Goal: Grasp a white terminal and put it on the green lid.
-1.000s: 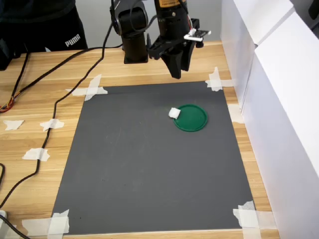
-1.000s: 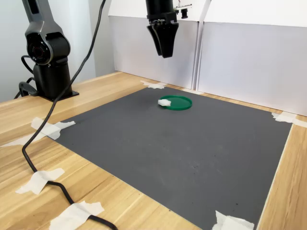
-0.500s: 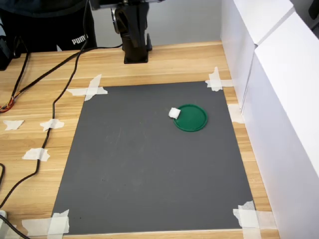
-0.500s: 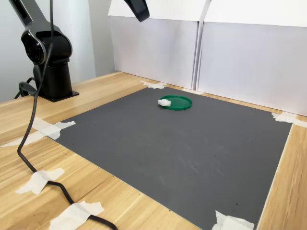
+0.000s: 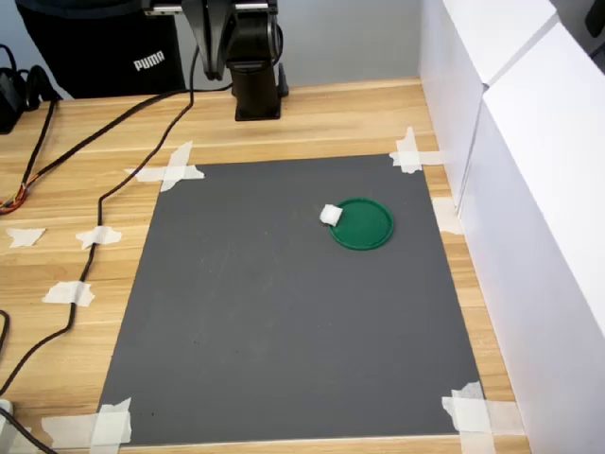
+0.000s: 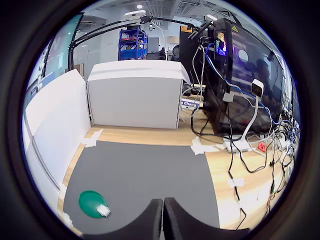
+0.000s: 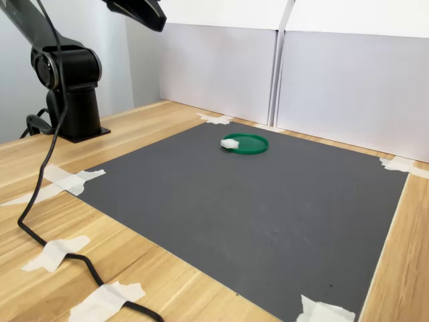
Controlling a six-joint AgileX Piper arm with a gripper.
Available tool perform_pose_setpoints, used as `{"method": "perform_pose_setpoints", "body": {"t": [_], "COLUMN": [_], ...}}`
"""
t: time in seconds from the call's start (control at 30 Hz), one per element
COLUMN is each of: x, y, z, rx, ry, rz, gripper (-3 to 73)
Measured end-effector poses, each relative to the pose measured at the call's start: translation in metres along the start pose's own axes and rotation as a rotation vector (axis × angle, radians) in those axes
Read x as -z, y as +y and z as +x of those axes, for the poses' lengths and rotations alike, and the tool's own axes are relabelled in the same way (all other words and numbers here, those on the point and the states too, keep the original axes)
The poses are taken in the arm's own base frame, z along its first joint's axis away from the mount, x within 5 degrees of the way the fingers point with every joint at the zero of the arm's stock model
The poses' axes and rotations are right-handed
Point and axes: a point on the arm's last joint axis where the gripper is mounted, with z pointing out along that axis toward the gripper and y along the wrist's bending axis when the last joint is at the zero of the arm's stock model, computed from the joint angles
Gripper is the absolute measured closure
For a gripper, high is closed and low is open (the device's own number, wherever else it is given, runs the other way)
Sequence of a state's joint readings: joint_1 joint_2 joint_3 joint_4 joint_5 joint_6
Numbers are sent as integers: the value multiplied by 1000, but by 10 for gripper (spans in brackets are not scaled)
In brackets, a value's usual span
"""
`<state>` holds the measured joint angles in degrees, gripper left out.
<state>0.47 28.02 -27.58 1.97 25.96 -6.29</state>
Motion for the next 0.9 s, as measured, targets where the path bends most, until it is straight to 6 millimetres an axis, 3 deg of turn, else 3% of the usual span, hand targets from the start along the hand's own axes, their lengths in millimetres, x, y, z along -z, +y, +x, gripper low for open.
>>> {"method": "perform_pose_setpoints", "body": {"t": [0.57,0.9], "x": [19,17], "y": [9,10], "z": [96,106], "rx": [-31,-43], "ry": [-110,-114], "rz": [-7,-13], "gripper": [711,711]}}
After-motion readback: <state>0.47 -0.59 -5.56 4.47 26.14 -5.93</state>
